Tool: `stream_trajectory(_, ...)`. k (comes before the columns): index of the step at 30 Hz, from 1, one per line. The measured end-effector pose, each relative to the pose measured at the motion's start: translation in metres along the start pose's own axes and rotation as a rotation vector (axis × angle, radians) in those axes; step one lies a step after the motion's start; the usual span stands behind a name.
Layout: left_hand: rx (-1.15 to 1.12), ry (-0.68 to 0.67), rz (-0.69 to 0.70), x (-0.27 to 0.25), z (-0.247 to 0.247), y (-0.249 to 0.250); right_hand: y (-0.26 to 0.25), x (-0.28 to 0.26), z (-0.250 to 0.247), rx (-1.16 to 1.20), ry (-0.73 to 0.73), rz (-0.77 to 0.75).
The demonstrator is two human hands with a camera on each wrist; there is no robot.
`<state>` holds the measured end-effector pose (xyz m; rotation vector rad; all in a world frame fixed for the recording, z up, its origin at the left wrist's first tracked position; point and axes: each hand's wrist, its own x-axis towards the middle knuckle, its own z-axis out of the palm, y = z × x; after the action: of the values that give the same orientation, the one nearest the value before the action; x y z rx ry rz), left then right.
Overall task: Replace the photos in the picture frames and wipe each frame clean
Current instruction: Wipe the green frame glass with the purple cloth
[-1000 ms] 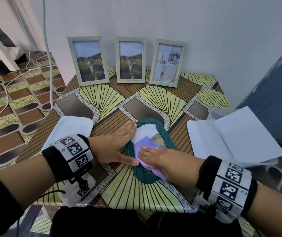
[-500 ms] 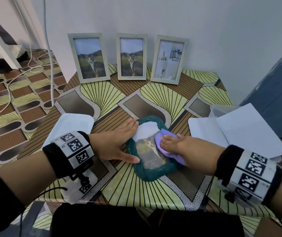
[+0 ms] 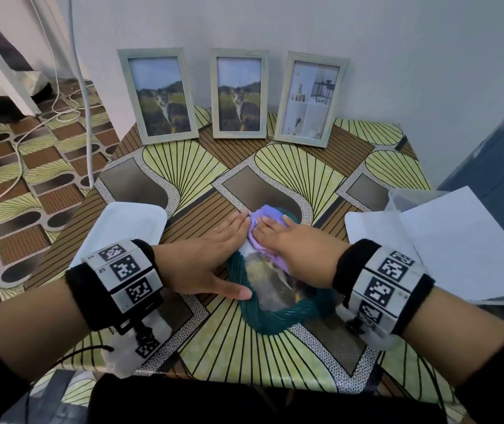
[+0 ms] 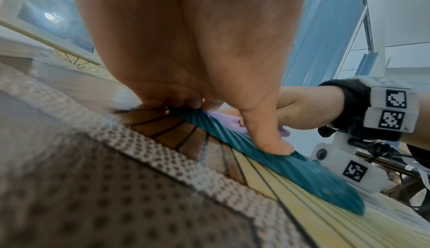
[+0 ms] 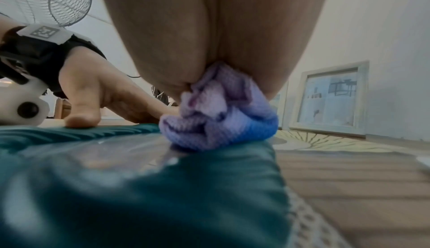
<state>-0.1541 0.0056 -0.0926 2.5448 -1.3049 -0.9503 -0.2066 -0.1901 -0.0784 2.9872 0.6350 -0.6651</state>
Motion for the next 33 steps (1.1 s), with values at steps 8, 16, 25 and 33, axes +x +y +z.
stream_trajectory(8, 0.019, 0.014, 0.003, -0.001, 0.002, 0.001, -0.027, -0.01, 0.008, -0.042, 0.002, -0.082)
stream_trajectory(16, 0.043, 0.008, 0.008, -0.001, 0.002, 0.003, -0.035, -0.055, 0.035, 0.105, 0.038, -0.141)
stream_trajectory(25, 0.034, 0.004, 0.005, -0.003, 0.0, 0.009, -0.038, -0.099, 0.045, -0.011, 0.082, 0.014)
stream_trajectory(33, 0.025, 0.009, -0.005, -0.001, 0.001, 0.007, -0.029, -0.081, 0.019, -0.053, 0.032, 0.128)
